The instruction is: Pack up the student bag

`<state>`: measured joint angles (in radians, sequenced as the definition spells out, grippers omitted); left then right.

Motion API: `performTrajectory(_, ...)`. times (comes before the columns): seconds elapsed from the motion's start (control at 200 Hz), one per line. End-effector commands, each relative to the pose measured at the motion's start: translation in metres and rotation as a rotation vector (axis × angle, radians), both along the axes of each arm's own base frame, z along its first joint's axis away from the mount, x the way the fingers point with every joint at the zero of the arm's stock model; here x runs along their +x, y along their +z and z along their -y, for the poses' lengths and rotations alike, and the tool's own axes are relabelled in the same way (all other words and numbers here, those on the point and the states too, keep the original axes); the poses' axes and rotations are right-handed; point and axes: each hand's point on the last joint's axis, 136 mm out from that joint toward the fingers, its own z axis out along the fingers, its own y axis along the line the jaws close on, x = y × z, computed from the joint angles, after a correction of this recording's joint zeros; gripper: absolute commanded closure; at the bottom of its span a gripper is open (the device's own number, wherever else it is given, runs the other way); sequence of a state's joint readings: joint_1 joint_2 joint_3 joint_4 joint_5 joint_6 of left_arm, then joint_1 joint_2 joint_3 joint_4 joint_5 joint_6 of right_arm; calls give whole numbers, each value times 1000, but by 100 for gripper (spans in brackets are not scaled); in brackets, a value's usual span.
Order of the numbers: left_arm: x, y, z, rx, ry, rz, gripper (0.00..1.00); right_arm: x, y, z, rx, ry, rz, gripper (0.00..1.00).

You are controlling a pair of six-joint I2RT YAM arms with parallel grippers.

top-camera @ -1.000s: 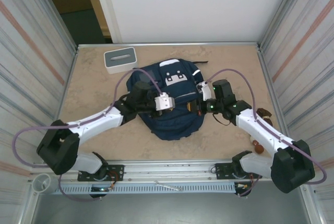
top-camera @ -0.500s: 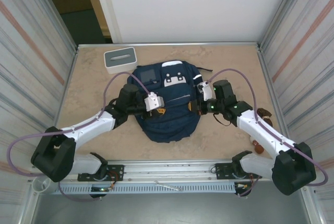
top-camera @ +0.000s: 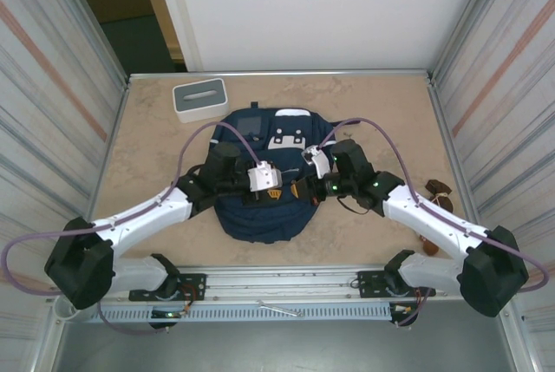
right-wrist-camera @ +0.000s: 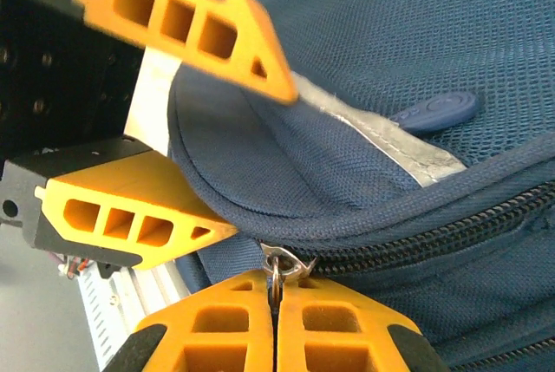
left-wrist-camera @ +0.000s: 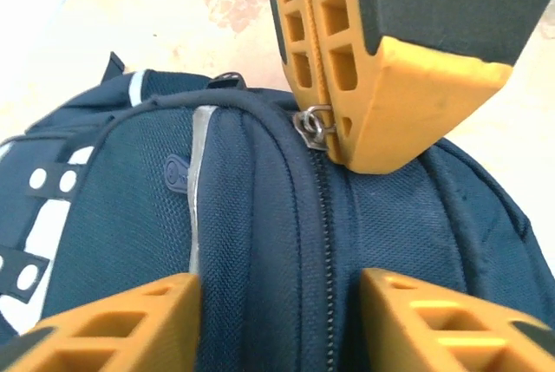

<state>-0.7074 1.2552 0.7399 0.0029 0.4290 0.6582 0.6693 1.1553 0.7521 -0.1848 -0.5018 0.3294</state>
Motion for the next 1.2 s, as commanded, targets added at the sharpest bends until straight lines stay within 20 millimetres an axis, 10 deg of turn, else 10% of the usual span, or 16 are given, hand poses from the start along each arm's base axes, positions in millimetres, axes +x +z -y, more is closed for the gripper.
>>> performTrajectory(0.0,3,-3,2,29,-23,10,65,8,34,-12,76,41,110,100)
performTrajectory(0.125,3,3,-2,-25,-54,-15,88,17,14,8,27,-2,71,100)
performTrajectory(0.346,-13,27,-17,-206,-156,-20,96,68,-24,78,-38,-292,-111,100)
performTrajectory(0.887,-21,22,-2,-224,-263,-94,96,113,-42,73,-100,-399,-123,95)
performTrajectory(1.047,-7,18,1,-210,-202,-81,87,104,-17,79,-80,-377,-50,70)
performTrajectory(1.192,4,12,7,-178,-138,-61,58,108,12,115,-168,-495,85,53)
